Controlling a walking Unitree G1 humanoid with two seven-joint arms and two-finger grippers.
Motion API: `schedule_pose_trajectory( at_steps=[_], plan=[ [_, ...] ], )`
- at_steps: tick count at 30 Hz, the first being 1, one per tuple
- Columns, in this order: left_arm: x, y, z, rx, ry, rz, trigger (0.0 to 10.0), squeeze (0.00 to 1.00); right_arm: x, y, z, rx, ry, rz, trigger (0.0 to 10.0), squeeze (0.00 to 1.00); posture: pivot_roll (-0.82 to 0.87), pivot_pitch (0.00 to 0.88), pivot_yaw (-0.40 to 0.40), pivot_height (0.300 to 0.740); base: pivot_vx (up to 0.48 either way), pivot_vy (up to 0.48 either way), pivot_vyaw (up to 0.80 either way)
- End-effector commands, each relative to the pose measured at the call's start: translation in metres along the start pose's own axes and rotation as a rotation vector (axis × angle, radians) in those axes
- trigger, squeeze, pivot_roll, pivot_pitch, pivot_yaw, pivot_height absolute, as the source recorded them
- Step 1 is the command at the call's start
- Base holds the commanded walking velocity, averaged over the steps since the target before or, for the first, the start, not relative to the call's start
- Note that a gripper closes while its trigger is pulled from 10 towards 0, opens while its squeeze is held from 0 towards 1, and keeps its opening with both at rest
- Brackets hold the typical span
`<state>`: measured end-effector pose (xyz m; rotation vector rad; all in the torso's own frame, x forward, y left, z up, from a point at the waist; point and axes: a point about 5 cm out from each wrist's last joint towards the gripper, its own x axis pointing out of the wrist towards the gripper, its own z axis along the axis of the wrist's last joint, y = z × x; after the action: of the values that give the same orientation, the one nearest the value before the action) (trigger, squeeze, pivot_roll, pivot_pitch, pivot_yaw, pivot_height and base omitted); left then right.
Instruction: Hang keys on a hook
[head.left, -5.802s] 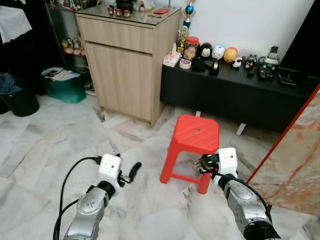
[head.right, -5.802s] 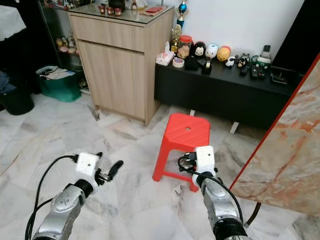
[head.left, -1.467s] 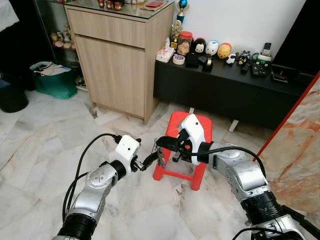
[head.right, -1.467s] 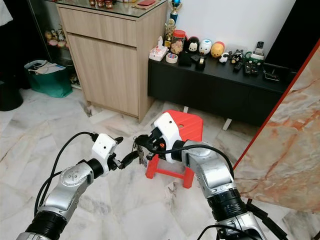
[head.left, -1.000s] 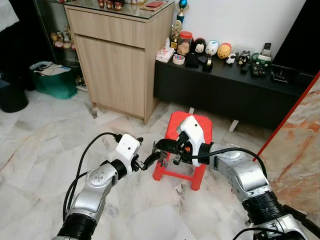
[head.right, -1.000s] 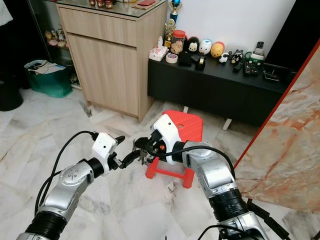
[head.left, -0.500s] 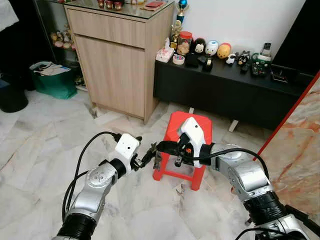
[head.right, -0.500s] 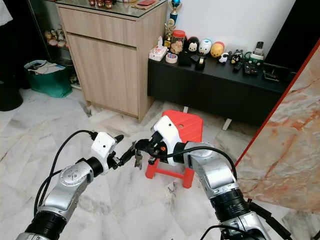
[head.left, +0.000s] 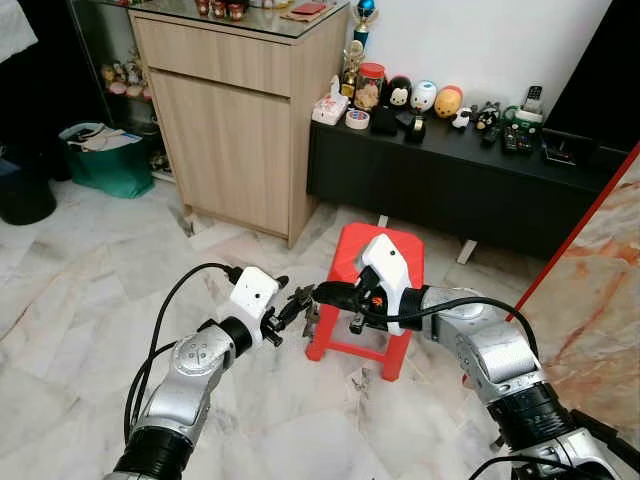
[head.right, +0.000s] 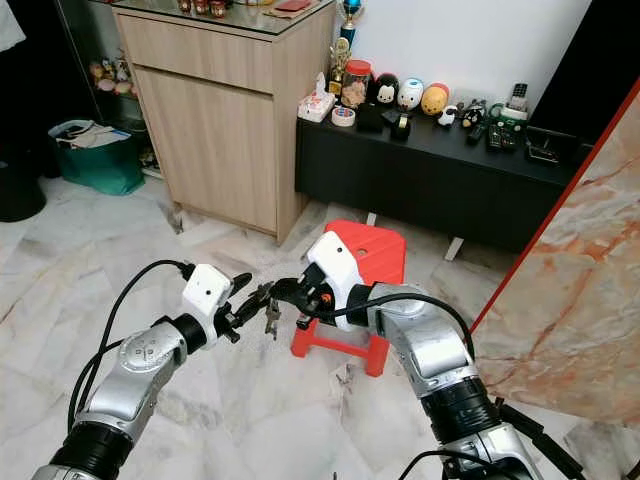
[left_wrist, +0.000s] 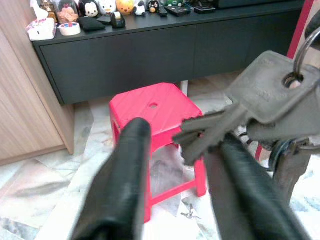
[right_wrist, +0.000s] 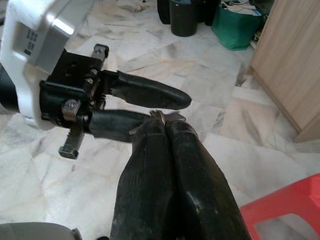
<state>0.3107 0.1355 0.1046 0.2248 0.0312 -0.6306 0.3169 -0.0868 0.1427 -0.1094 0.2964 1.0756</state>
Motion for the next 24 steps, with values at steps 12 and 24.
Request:
schedule_pose_trajectory(
  at_steps=[12,24],
  plan=[
    [-0.004,0.000,-0.004,0.001,0.019,-0.008,0.0,0.00,-0.011,-0.012,-0.020,-0.029,0.093,-0.057,10.0,0.00,0.09,0.000,-0.130,0.729,0.000,0.000,0.00],
    [-0.006,-0.002,-0.004,-0.002,0.016,-0.029,0.0,0.00,-0.011,-0.018,-0.028,-0.029,0.125,-0.097,10.0,0.00,0.09,0.000,-0.127,0.729,0.000,0.000,0.00]
  ],
)
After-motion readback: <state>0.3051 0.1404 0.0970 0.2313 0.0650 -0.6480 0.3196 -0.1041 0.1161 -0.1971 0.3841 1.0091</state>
